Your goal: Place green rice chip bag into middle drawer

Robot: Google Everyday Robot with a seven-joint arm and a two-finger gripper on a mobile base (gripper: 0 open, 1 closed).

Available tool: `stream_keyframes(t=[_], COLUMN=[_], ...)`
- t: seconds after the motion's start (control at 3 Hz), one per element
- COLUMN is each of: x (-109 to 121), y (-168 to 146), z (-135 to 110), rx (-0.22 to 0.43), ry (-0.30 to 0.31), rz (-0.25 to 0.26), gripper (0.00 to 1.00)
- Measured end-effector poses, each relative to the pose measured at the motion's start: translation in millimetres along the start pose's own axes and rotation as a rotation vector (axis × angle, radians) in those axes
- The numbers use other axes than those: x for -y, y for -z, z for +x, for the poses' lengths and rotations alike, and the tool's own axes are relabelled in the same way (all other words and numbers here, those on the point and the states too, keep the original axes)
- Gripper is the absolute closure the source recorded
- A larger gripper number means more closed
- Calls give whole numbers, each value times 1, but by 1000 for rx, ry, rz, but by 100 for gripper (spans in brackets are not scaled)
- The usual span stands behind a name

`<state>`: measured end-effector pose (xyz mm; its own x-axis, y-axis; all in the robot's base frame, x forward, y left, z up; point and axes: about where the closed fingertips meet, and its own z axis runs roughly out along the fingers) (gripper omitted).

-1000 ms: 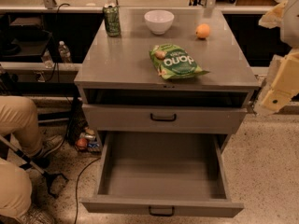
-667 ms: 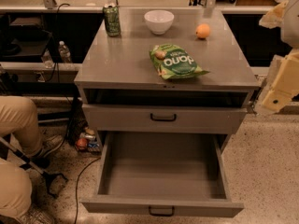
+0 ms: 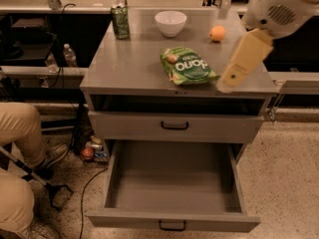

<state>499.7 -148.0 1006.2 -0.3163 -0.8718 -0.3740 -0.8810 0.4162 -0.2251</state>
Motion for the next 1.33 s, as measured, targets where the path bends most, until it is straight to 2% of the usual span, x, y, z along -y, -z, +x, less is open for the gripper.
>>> stream_keyframes(t=[0.33,0.67,1.0,1.33], x=[13,27,27,27], y=[-28,-66,-66,-66], z=[-23,-35,-36,-36], rx=[17,24,25,25], ry=[-136,-294,-354,-354], rz=[-45,-66,-65,-65], gripper=[0,0,0,0])
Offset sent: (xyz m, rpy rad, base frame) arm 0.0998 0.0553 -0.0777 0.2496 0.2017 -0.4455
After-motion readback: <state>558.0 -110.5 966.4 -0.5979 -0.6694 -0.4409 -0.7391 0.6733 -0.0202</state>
